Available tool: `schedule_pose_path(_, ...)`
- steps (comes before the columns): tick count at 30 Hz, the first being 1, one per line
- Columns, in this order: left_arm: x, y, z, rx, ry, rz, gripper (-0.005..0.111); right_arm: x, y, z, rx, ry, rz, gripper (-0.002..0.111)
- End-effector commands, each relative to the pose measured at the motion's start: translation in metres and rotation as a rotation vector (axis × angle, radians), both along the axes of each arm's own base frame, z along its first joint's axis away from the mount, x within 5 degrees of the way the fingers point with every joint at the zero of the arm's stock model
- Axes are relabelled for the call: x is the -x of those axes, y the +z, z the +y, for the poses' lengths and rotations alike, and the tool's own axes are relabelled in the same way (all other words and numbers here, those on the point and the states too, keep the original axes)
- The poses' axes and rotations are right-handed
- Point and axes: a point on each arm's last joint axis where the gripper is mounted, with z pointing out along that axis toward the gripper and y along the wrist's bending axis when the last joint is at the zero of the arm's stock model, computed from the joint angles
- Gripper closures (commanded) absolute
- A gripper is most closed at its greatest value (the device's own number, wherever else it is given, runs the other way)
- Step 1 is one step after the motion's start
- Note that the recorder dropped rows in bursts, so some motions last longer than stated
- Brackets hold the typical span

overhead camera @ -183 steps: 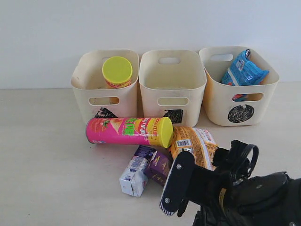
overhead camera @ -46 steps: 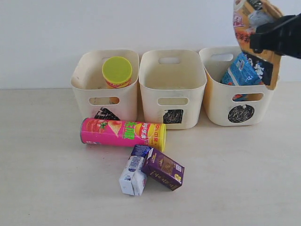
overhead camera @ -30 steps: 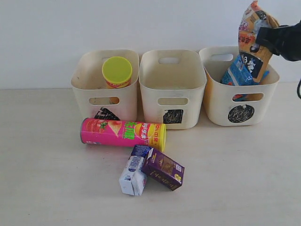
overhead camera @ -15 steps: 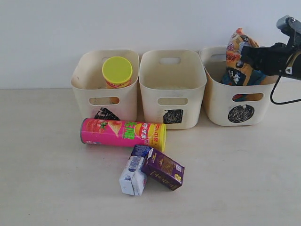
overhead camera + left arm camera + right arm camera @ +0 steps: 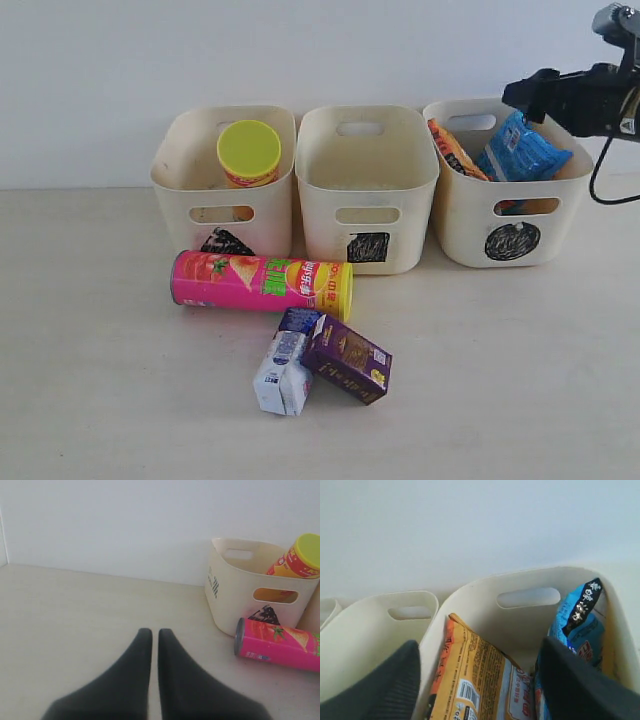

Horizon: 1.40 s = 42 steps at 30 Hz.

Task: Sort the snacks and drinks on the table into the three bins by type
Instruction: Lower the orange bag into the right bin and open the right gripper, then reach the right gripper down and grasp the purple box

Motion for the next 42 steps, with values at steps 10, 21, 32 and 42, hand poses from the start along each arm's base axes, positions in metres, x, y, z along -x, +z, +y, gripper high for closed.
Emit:
schedule_pose_path(10,0.0,0.002,0.0,0.009,-0.001,-0.015,0.103,0.041,0.053,0.002,0.222,0.075,0.089,0.109)
schedule_pose_path(21,0.0,0.002,0.0,0.009,-0.001,-0.015,0.103,0.079,0.047,-0.011,0.723,-0.446,0.095,0.109)
schedule_pose_path(32,0.0,0.002,0.0,0.009,-0.001,-0.015,0.103,0.097,0.075,0.013,1.032,-0.323,0.6,0.109)
schedule_pose_path(42,0.0,0.002,0.0,0.009,-0.001,-0.015,0.103,0.134,0.056,0.082,0.6,0.552,0.796,0.108)
